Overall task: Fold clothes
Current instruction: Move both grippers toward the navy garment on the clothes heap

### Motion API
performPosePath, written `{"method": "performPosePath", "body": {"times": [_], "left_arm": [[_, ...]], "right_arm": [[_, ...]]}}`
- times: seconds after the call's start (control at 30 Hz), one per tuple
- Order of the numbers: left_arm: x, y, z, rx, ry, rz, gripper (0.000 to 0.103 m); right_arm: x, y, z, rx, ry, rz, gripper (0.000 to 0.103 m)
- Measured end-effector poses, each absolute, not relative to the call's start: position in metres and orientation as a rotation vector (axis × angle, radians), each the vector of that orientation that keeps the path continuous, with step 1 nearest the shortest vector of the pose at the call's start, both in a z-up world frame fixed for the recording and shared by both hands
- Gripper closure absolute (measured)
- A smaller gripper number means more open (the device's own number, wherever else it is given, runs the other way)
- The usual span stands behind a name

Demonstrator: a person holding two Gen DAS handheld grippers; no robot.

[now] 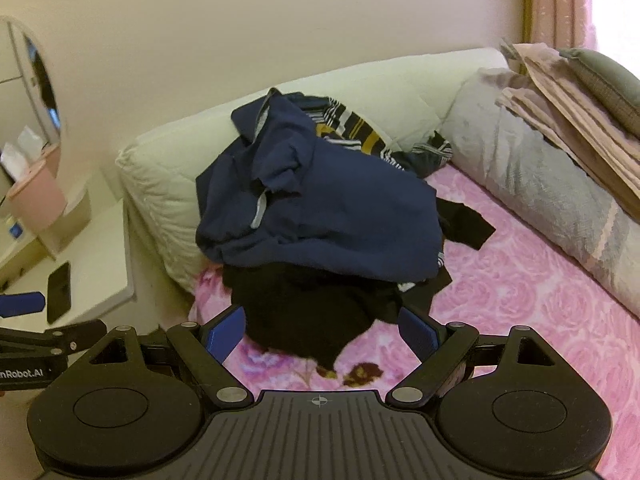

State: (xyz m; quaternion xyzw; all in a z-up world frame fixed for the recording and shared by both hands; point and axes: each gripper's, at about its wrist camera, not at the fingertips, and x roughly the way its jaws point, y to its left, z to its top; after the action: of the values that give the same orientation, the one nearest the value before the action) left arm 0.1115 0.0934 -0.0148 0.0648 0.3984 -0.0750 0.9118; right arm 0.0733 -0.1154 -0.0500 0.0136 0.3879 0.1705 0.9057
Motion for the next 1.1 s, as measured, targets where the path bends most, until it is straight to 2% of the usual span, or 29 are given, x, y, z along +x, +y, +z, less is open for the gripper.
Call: {"method": "performPosePath", "body": {"times": [0.3,1.1], "left_arm": [[0.152,0.121,-0.016,0.139,0.837,-0.246,0.009],[0.211,0.092,-0.009,0.150,0.837,-0.187,0.008]], "right_arm": [[0.085,-0.083,-0.045,0.043,0.813,0.280,0.016],[0.174,-0.086,-0.042,0.006,0.819,0.390,0.016]]}}
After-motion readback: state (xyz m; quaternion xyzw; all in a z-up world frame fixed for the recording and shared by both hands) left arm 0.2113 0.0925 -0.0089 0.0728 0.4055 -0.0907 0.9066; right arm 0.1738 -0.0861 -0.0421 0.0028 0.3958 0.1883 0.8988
